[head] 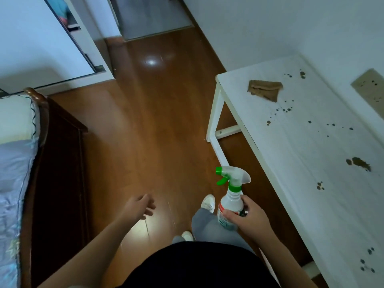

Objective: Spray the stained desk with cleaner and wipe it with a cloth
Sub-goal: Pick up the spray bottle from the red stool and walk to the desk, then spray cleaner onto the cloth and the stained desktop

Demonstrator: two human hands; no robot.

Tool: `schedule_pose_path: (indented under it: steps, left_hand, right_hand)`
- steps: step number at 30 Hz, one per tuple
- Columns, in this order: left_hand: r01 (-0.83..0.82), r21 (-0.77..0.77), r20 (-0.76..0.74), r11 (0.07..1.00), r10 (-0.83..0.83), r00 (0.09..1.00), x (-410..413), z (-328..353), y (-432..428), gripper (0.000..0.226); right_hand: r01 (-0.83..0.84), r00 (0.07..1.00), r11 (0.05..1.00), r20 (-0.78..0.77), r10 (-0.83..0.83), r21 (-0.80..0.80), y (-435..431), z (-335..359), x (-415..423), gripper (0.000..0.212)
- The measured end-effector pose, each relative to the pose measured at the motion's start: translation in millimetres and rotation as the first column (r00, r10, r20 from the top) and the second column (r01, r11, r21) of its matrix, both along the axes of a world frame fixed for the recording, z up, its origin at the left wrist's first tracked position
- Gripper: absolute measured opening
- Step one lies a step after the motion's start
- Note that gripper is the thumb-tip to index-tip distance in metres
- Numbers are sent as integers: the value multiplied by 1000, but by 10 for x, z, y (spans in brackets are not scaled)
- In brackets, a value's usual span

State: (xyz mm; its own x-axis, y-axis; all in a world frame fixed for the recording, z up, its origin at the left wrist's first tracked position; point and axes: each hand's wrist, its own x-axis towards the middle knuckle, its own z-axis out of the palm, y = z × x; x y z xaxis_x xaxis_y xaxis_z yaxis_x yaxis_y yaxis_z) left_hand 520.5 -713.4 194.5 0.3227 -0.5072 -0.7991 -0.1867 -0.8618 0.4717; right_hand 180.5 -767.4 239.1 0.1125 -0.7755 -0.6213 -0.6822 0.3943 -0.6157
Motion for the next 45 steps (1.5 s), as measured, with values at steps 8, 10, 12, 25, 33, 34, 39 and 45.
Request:
schedule_pose_path:
  steps: [8, 10, 12, 25, 33, 34, 39, 45]
  left_hand:
    - [-169, 75, 72, 983, 164, 984, 400, -48, -395, 34]
    - [-176, 88, 77, 981, 169, 983, 485, -36, -596, 35]
    - [-165, 92, 71, 982, 159, 985, 569, -41, -856, 35]
    - [243, 55, 42, 969, -245, 969, 810, -136, -3732, 35]
    - [668, 50, 63, 743, -670, 740, 111, -62, -5049, 36]
    - [708, 44, 66, 705, -709, 702, -1, -41, -5130, 35]
    - [833, -11, 106, 553, -828, 550, -501, 43, -5363, 36]
    - [884, -82, 140, 460, -873, 467, -991, 104, -5509, 37]
  right_hand:
    - [-140, 985, 990, 102, 142, -24, -1421, -34, 459, 55]
    - [-174, 980, 983, 92, 179, -53, -1718, -7, 580, 56]
    - [-188, 977, 979, 91, 195, -77, -1995, -7, 686, 57]
    - [237, 971, 958, 26, -236, -164, -3112, 120, 826, 52]
    - [598, 782, 764, -31, -622, -241, -3092, 218, 253, 55]
    - [636, 752, 734, -22, -659, -240, -3085, 217, 162, 51]
    - [780, 597, 551, 89, -797, -295, -3117, 190, -278, 44]
    - [863, 497, 427, 308, -811, -269, -3377, 338, -739, 32]
